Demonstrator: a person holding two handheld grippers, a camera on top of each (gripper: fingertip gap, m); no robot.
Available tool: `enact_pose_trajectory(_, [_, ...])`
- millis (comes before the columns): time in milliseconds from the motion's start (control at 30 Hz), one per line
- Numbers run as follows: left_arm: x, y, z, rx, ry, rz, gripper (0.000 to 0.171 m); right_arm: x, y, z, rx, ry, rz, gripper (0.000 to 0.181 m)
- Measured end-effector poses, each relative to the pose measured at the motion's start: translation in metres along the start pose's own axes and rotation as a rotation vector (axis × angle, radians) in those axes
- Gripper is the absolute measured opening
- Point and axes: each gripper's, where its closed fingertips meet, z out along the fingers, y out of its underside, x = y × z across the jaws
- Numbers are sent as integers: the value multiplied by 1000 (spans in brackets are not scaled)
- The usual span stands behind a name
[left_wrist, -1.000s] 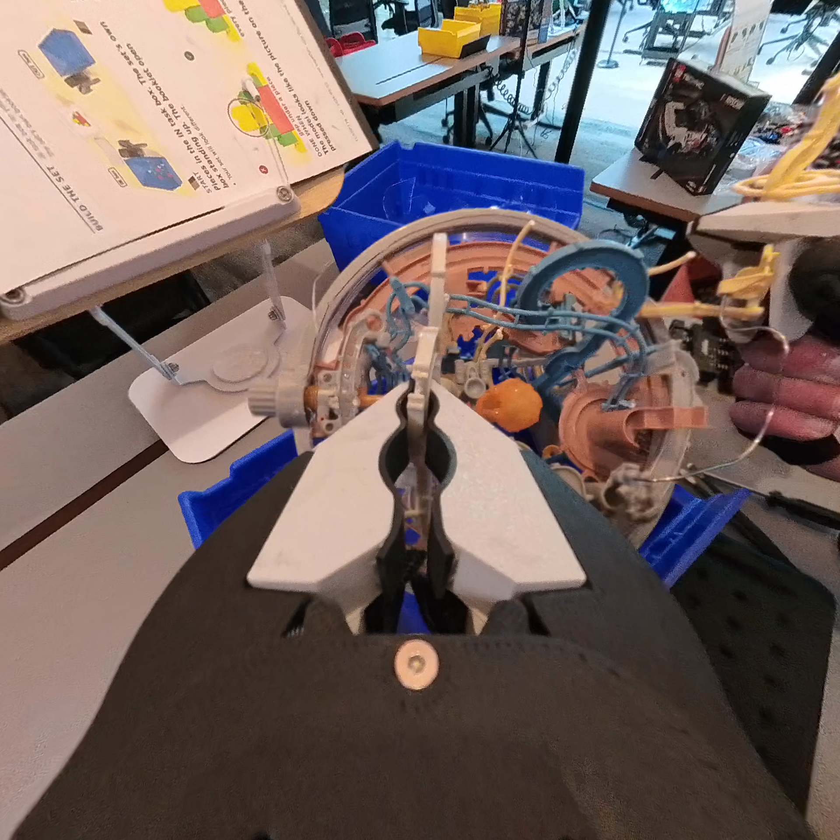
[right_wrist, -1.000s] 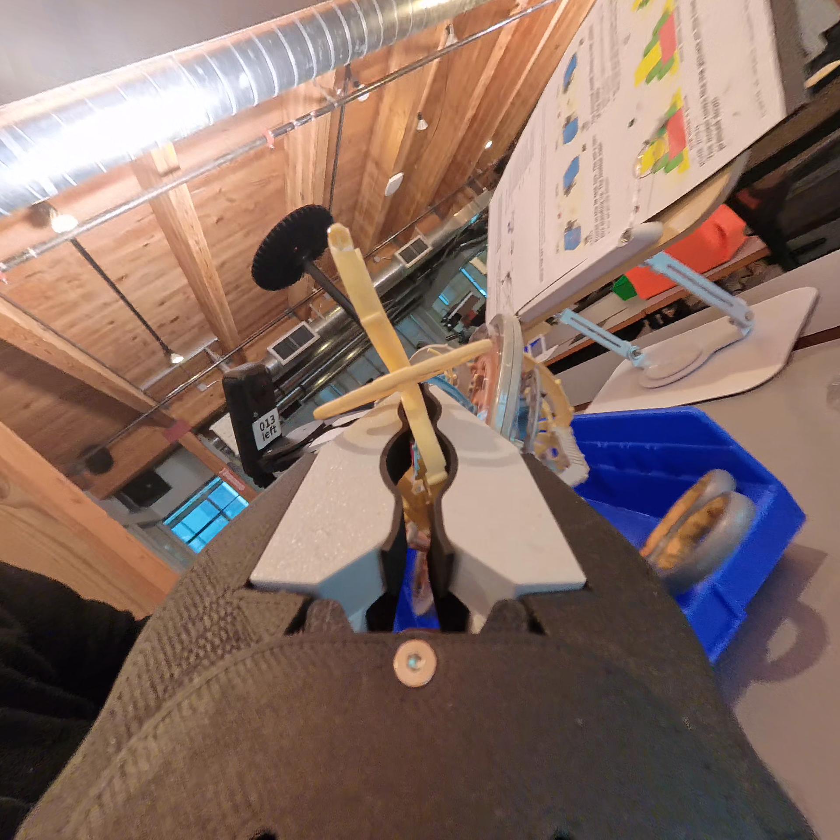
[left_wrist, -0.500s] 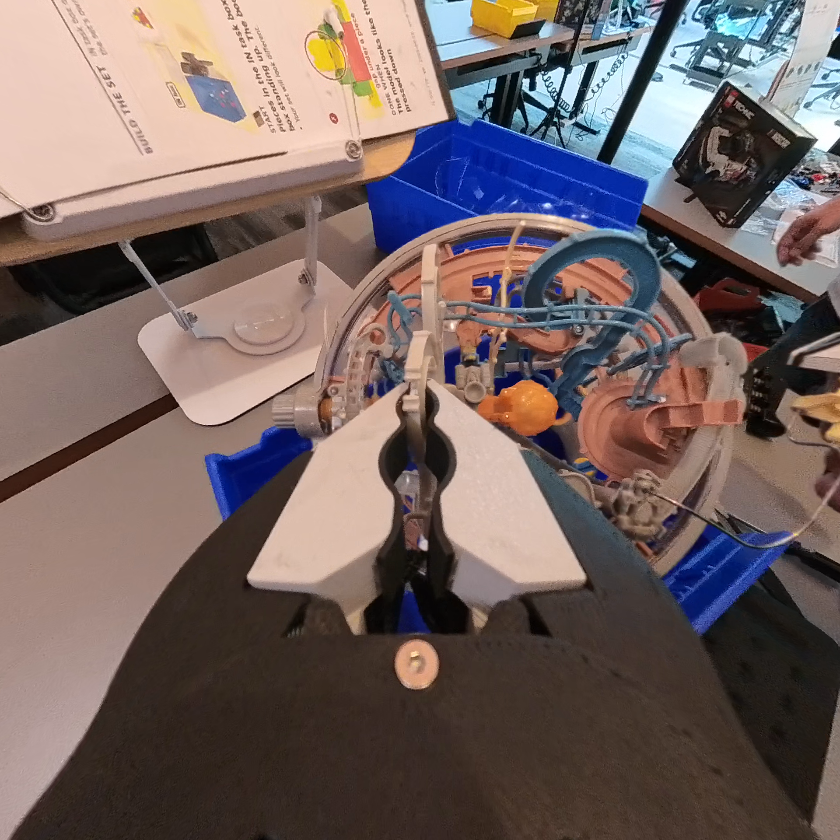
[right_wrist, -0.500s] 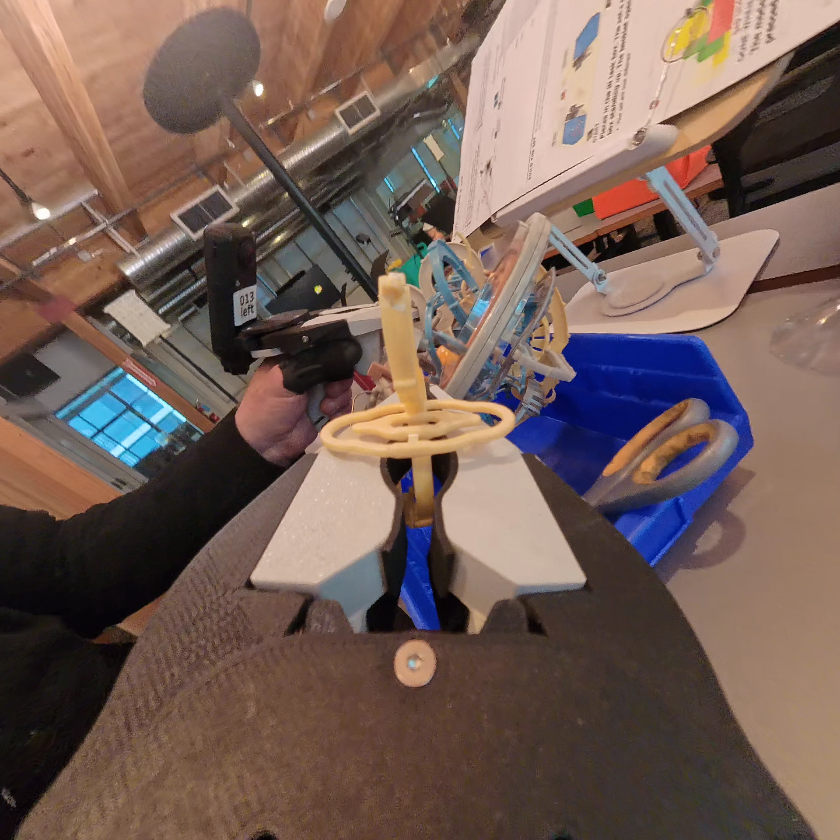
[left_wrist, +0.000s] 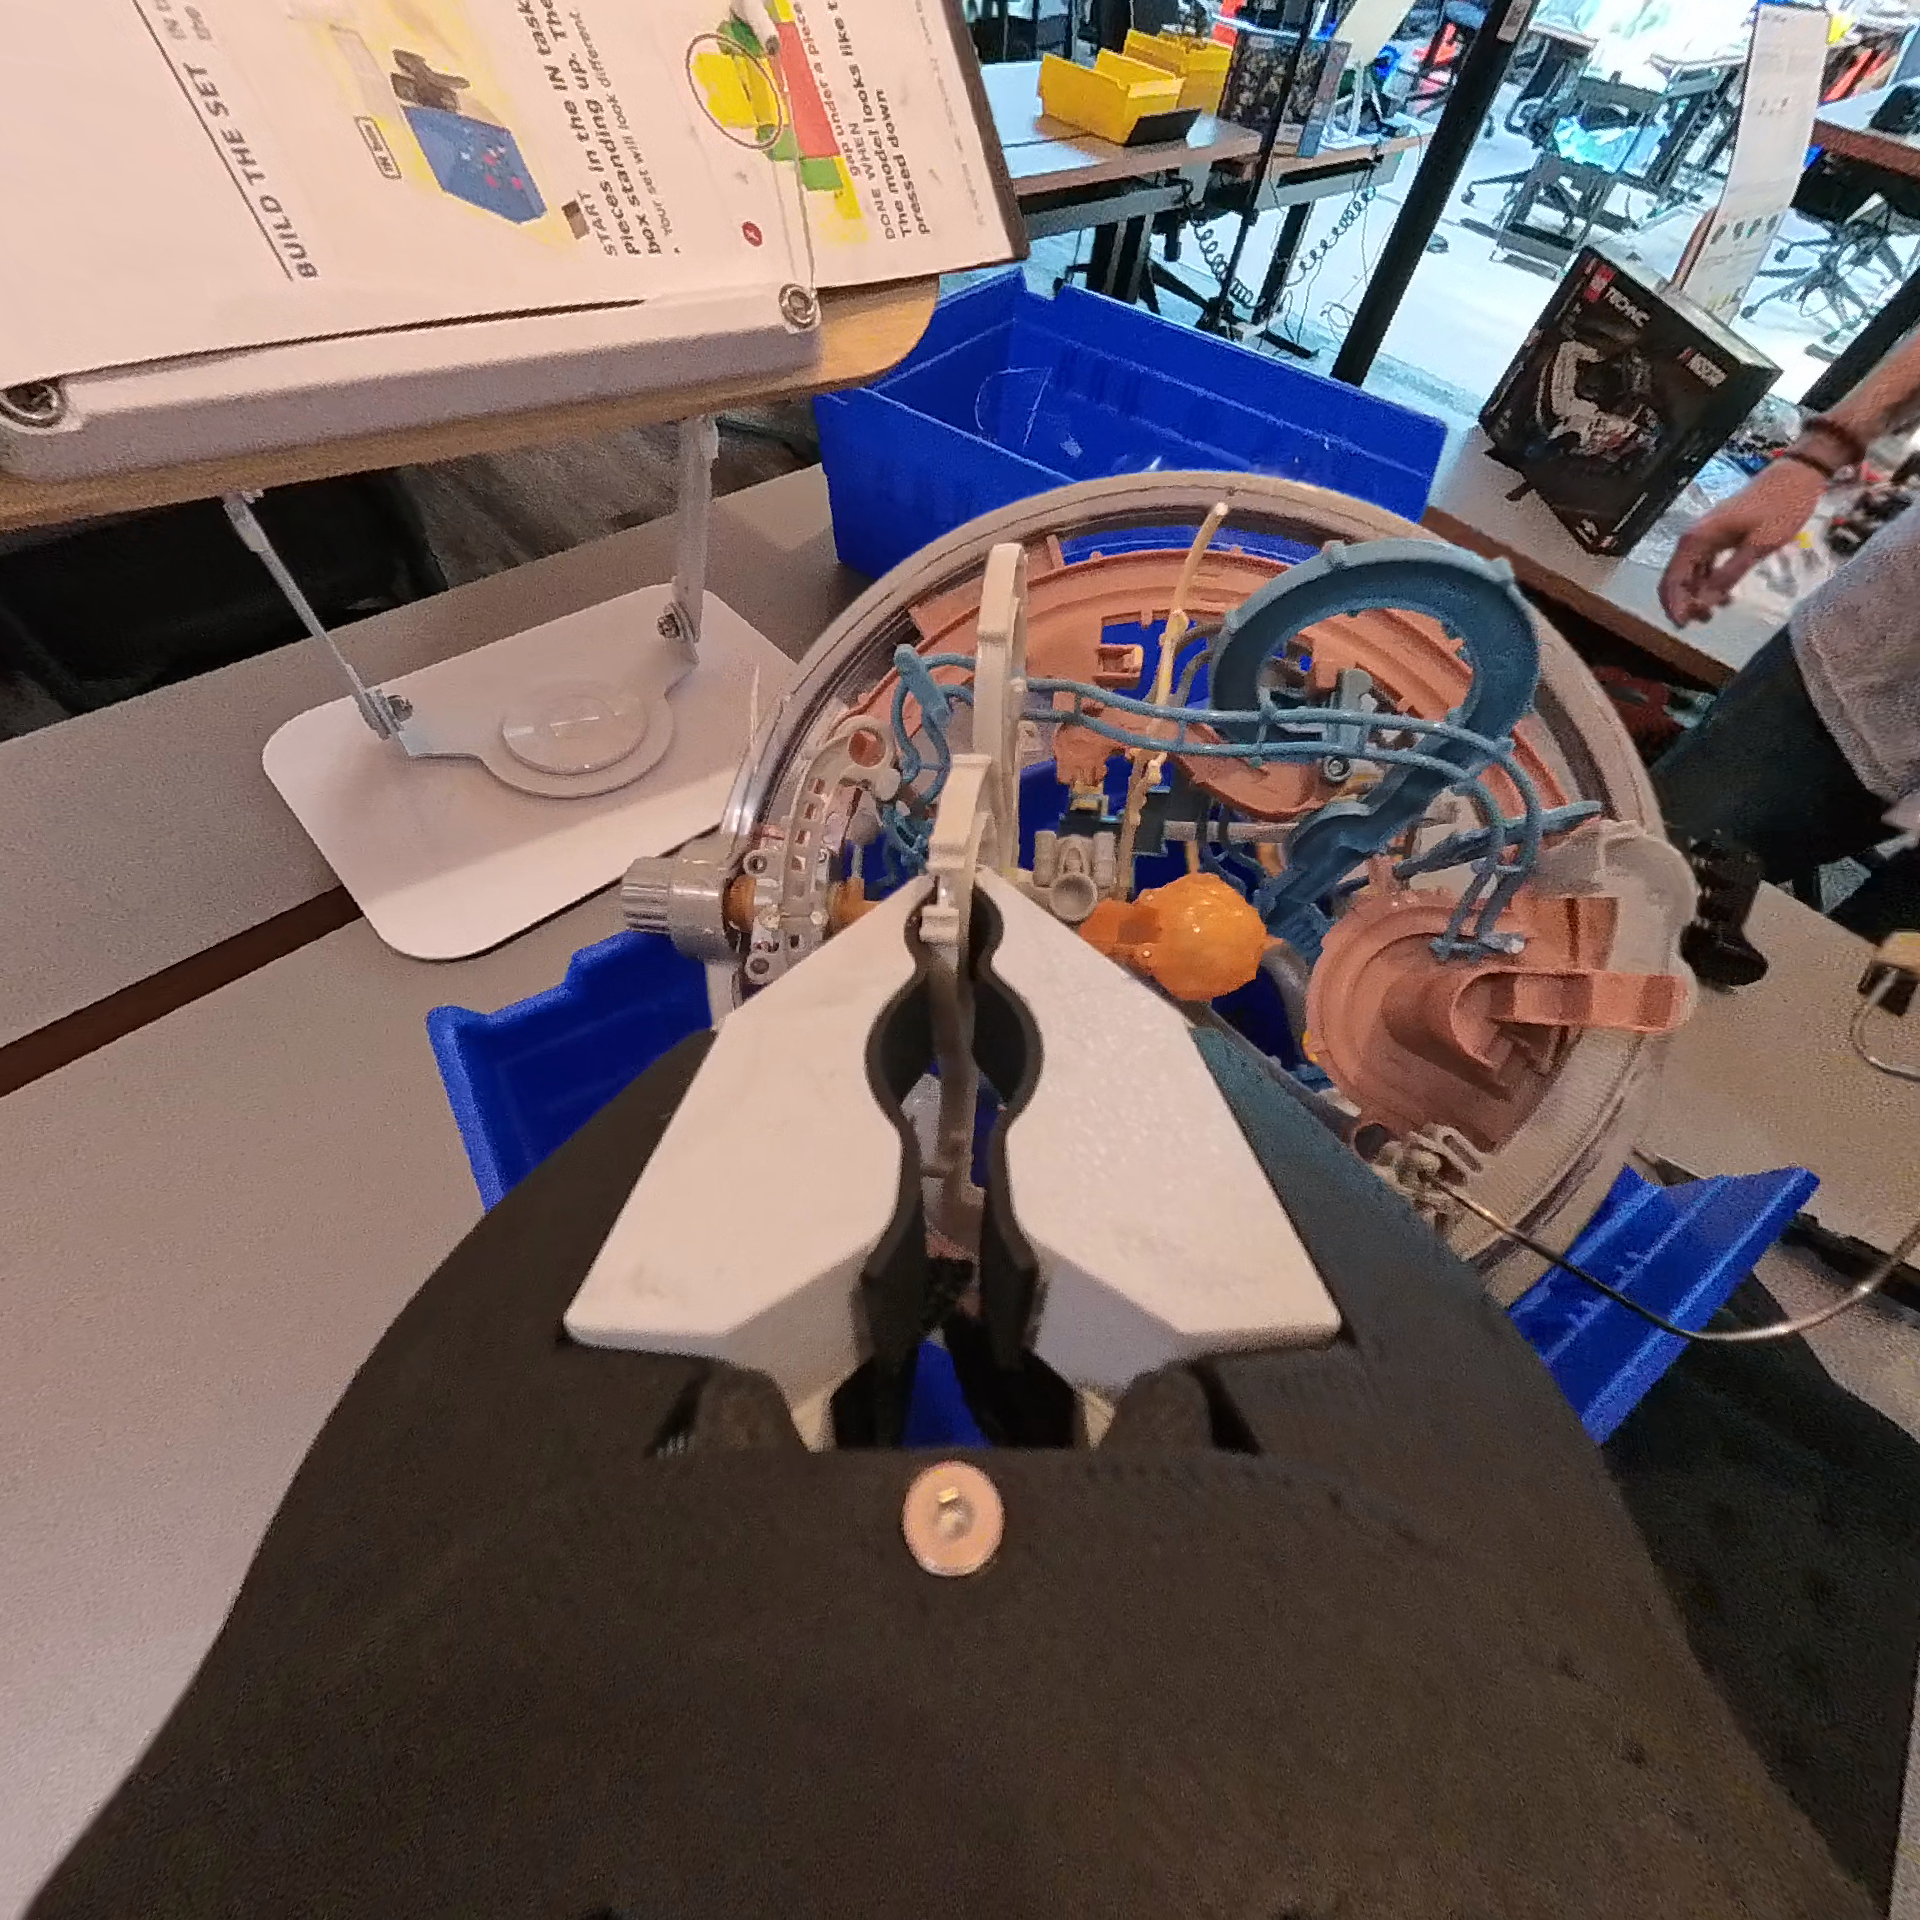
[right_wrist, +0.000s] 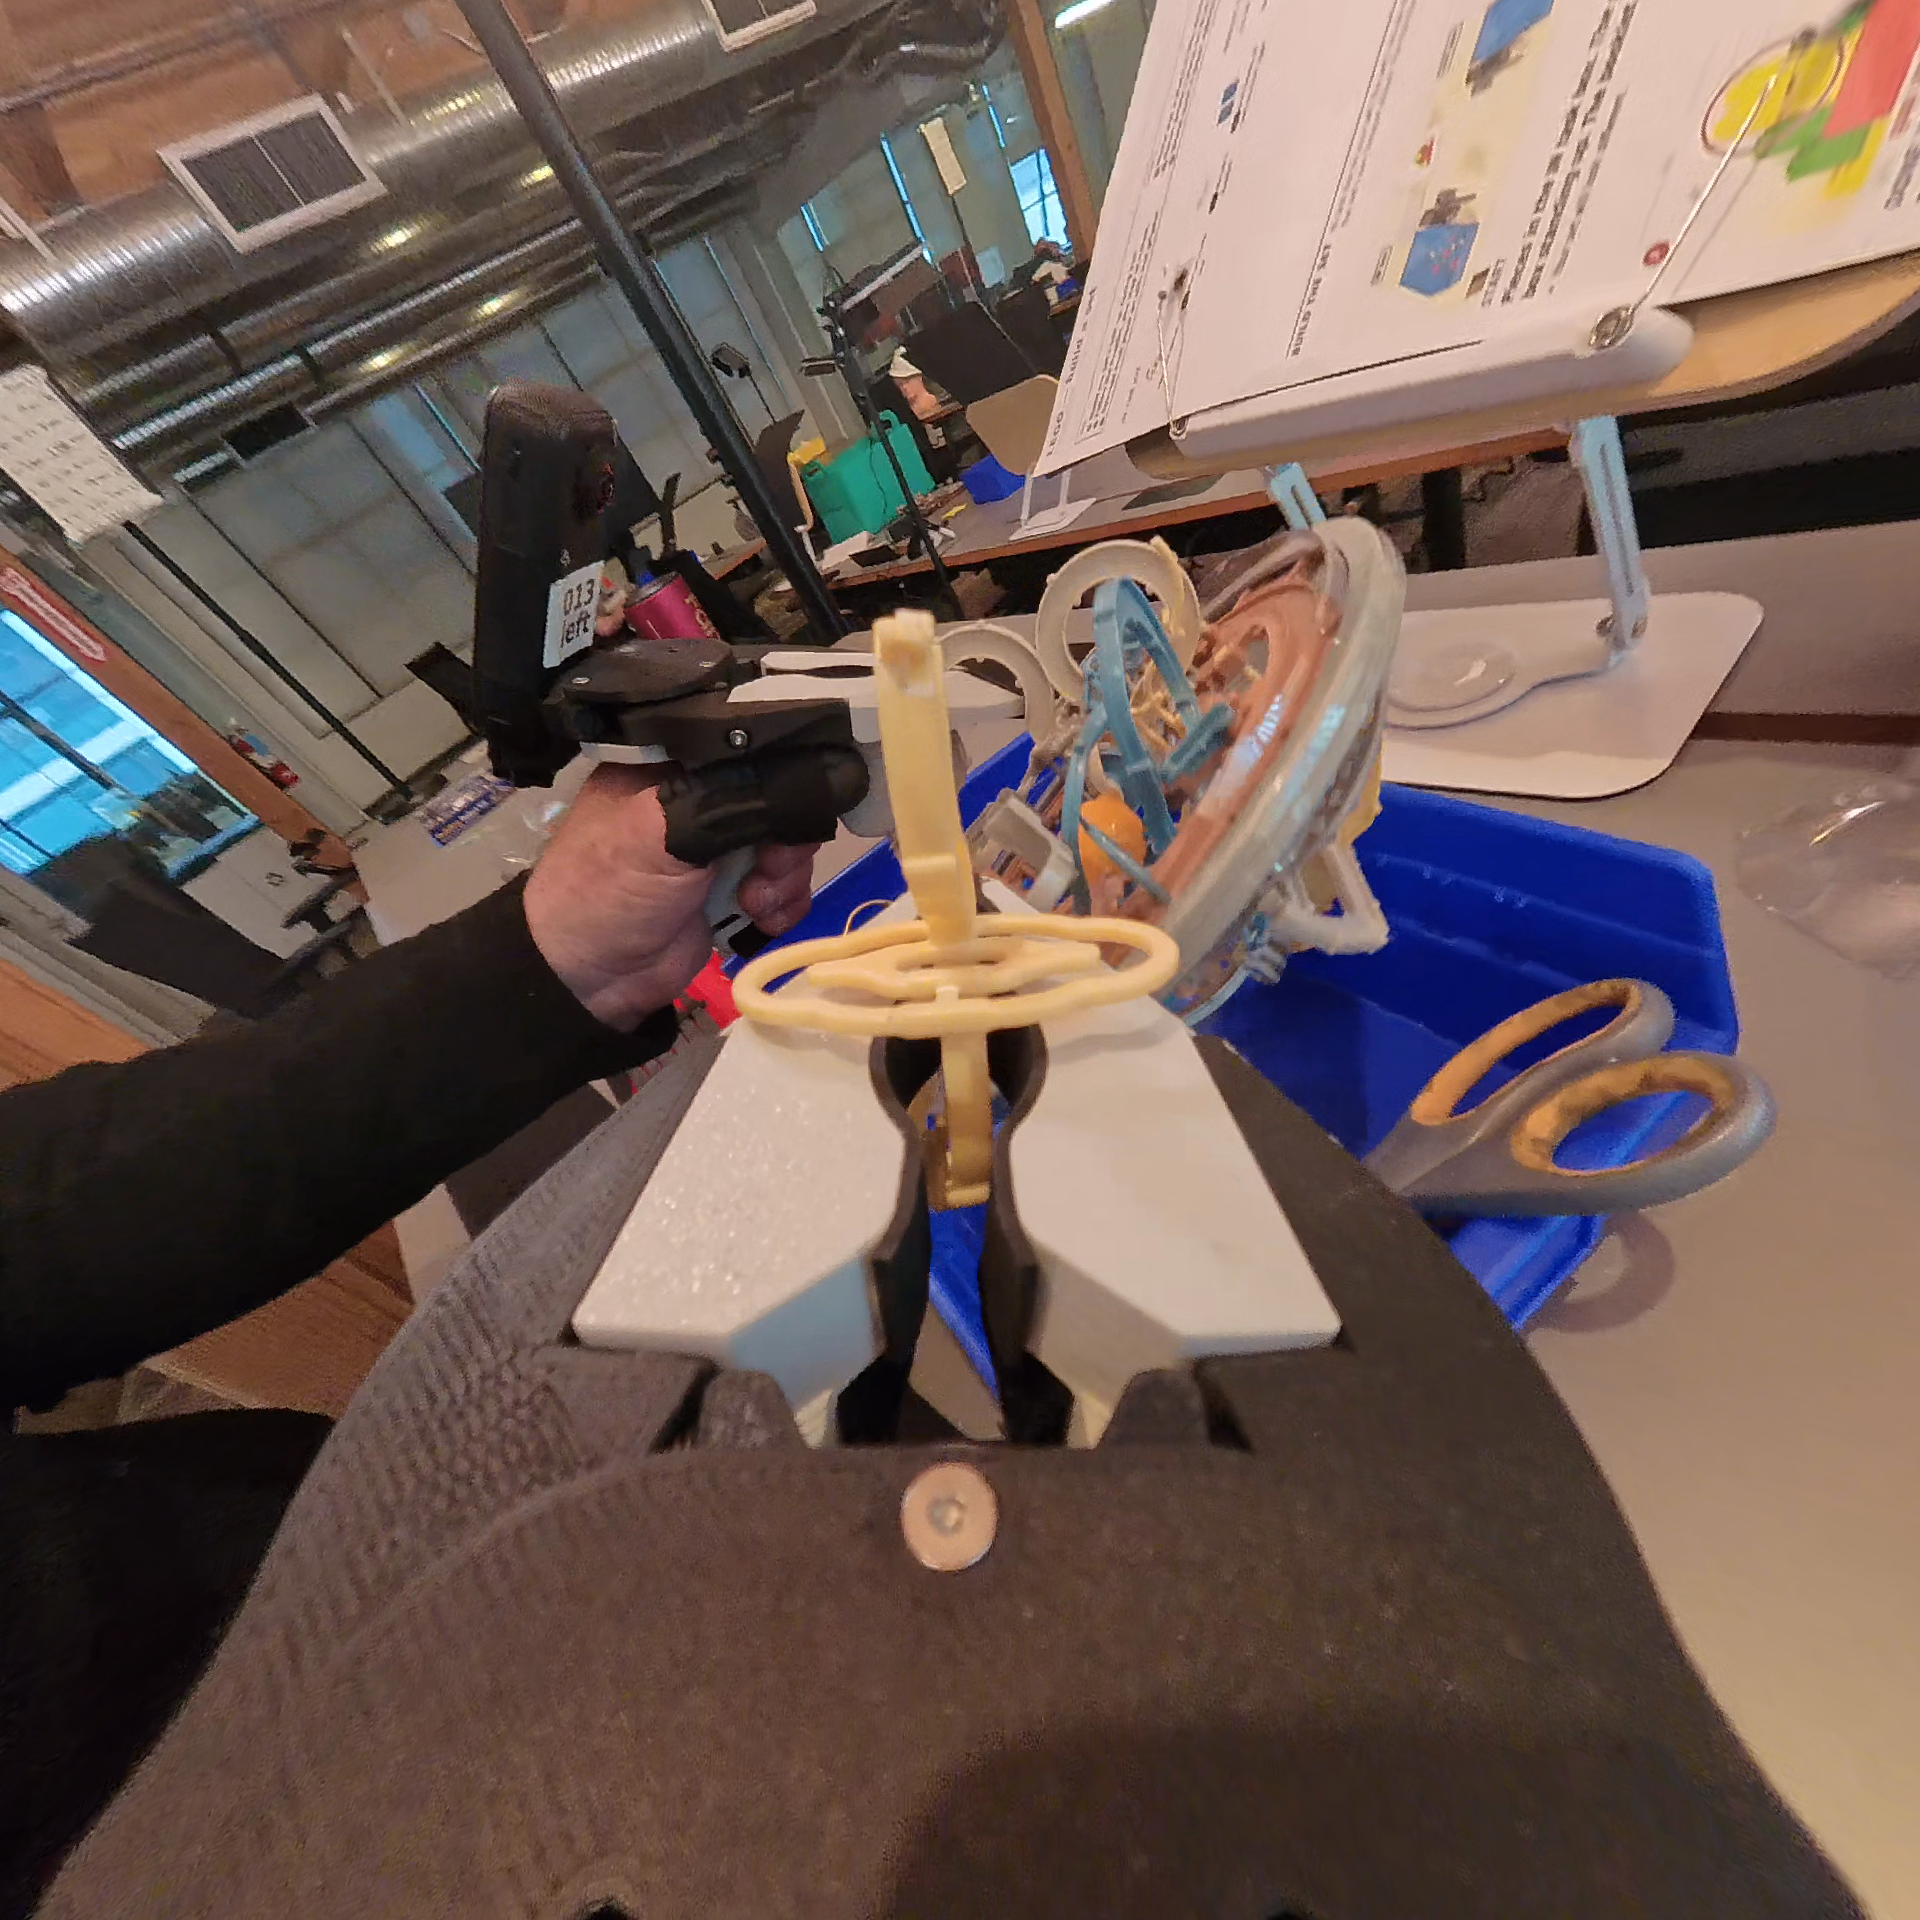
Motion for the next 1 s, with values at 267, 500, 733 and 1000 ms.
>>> enact_pose_trajectory(267, [15,4,3,-51,78,77,0,15,9,-3,22,35,41,0])
enact_pose_trajectory(500, [31,3,-12,-68,182,165,25,37,17,-2,3,-1,140,0])
enact_pose_trajectory(733, [63,-23,-25,-89,315,490,51,29,20,8,-67,-56,56,0])
enact_pose_trajectory(1000, [134,-17,31,-440,751,1093,88,7,17,7,-73,-124,-66,0])
